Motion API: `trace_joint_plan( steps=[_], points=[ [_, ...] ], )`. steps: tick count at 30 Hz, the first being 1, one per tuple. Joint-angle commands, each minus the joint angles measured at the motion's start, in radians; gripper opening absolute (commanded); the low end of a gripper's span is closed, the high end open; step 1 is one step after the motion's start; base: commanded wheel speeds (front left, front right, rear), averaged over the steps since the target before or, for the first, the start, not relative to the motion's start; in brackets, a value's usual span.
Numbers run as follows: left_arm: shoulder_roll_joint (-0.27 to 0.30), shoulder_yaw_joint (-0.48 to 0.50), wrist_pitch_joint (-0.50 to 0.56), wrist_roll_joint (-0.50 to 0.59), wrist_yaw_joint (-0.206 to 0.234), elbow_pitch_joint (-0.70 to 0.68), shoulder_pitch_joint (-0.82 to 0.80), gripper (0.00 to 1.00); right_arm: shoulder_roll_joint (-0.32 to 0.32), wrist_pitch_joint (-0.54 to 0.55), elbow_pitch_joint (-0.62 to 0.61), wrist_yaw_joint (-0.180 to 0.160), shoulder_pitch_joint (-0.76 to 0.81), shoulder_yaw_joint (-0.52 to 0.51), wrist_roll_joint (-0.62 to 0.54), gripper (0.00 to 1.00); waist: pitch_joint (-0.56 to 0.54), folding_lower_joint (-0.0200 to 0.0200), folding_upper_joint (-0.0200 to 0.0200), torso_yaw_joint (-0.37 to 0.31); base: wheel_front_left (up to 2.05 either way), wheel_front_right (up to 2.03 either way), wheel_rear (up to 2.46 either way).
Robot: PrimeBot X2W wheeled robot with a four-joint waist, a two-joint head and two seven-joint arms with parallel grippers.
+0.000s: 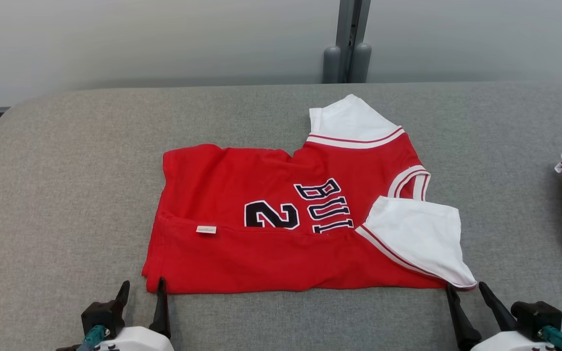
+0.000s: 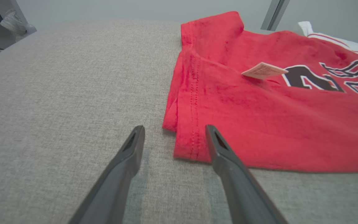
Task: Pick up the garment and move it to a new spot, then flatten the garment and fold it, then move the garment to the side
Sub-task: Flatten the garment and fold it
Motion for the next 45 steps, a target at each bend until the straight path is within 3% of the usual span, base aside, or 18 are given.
trace_joint_plan(
  steps=[1, 12, 31, 32, 33, 34, 35, 36, 45],
  points=[
    [0.005, 0.000, 0.000, -0.007, 0.001, -0.001, -0.020, 1.00, -0.006, 0.001, 0.006, 0.000, -0.020, -0.007, -0.012, 1.00, 0.014, 0.0000, 0.0000, 0.005, 0.00, 0.00, 0.00],
    [0.005, -0.006, 0.000, -0.027, -0.026, 0.020, -0.057, 1.00, 0.000, 0.001, 0.027, 0.000, -0.065, -0.024, -0.026, 1.00, 0.043, 0.0000, 0.0000, 0.008, 0.00, 0.00, 0.00],
    [0.005, -0.019, 0.000, -0.043, -0.022, 0.064, -0.086, 1.00, -0.002, 0.001, 0.036, 0.000, -0.080, -0.011, -0.016, 1.00, 0.072, 0.0000, 0.0000, -0.001, 0.00, 0.00, 0.00],
    [0.005, -0.020, 0.000, -0.048, -0.025, 0.070, -0.088, 0.93, -0.002, 0.001, 0.038, 0.000, -0.081, -0.011, -0.015, 0.91, 0.073, 0.0000, 0.0000, -0.001, 0.00, 0.00, 0.00],
    [0.005, -0.023, 0.000, -0.051, -0.029, 0.078, -0.089, 0.47, -0.002, 0.001, 0.041, 0.000, -0.081, -0.009, -0.015, 0.66, 0.073, 0.0000, 0.0000, -0.001, 0.00, 0.00, 0.00],
    [0.005, -0.024, 0.000, -0.052, -0.031, 0.082, -0.092, 0.22, -0.001, 0.001, 0.043, 0.000, -0.081, -0.007, -0.014, 0.35, 0.074, 0.0000, 0.0000, -0.001, 0.00, 0.00, 0.00],
    [0.004, -0.025, 0.000, -0.052, -0.031, 0.084, -0.095, 0.00, -0.001, 0.001, 0.045, 0.000, -0.083, -0.006, -0.012, 0.17, 0.075, 0.0000, 0.0000, -0.001, 0.00, 0.00, 0.00],
    [0.004, -0.024, 0.000, -0.052, -0.032, 0.084, -0.097, 0.00, -0.002, 0.001, 0.047, 0.000, -0.086, -0.005, -0.010, 0.00, 0.075, 0.0000, 0.0000, 0.000, 0.00, 0.00, 0.00],
    [0.005, -0.004, 0.000, -0.045, -0.050, 0.082, -0.066, 0.00, -0.001, 0.001, 0.061, 0.000, -0.073, -0.003, 0.004, 0.00, 0.025, 0.0000, 0.0000, -0.003, 0.00, 0.00, 0.00]
  ],
)
